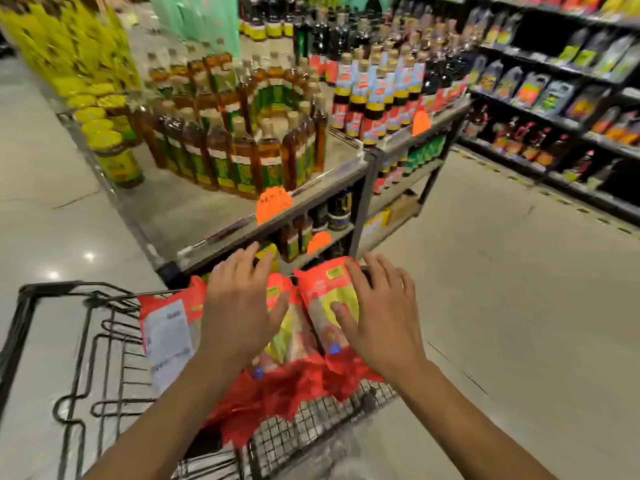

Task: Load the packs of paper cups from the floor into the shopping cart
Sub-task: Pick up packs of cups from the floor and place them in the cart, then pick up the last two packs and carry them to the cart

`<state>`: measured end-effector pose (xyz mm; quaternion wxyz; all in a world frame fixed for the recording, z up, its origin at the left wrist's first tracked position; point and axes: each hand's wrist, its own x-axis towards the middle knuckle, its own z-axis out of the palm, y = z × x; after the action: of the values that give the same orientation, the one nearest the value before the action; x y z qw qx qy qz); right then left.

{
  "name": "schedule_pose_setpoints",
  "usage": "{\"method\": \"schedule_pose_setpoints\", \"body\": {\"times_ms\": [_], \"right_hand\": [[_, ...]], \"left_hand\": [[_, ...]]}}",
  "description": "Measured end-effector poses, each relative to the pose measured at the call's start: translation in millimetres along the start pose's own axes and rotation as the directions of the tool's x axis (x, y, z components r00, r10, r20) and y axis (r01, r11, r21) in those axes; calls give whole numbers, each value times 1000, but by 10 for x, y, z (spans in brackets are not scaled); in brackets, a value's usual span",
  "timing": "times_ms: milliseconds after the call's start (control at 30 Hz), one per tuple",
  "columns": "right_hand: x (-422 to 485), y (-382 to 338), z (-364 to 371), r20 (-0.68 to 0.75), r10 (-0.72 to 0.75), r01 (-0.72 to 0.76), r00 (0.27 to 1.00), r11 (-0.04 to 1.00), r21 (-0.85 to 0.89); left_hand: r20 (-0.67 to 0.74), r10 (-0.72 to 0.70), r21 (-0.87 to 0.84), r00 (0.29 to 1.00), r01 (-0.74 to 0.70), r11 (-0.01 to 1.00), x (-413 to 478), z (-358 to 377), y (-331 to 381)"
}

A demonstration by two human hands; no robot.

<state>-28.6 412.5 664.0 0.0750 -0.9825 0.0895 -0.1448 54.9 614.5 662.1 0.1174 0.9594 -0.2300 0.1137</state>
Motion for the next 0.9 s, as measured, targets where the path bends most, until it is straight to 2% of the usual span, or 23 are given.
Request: {"method": "schedule_pose_setpoints", "body": {"times_ms": [133,267,400,567,767,900], "right_hand": [[-688,372,-524,-77,185,-192,980,977,-97],[-1470,1025,-994,-125,423,-441,897,876,-197],[-2342,1687,-1445,-199,645,-674,738,715,-184],[-3750,2595,-1854,-333,805,-870,491,473,-141],[-5554,3770,-2276,-352,911,-976,216,200,-81],[-6456,4374,-2641,-379,920,-995,96,82,-53]], "left_hand": [[25,220,13,975,-220,975,-93,-290,911],[35,494,-55,869,-492,869,-315,-371,1950],[37,685,-138,727,-676,724,-615,-329,3042],[-10,864,-171,503,-852,494,-1262,-228,4630],[-33,961,-202,273,-944,262,-2382,-58,6699],[-49,988,-209,143,-969,130,-3019,32,7814]]}}
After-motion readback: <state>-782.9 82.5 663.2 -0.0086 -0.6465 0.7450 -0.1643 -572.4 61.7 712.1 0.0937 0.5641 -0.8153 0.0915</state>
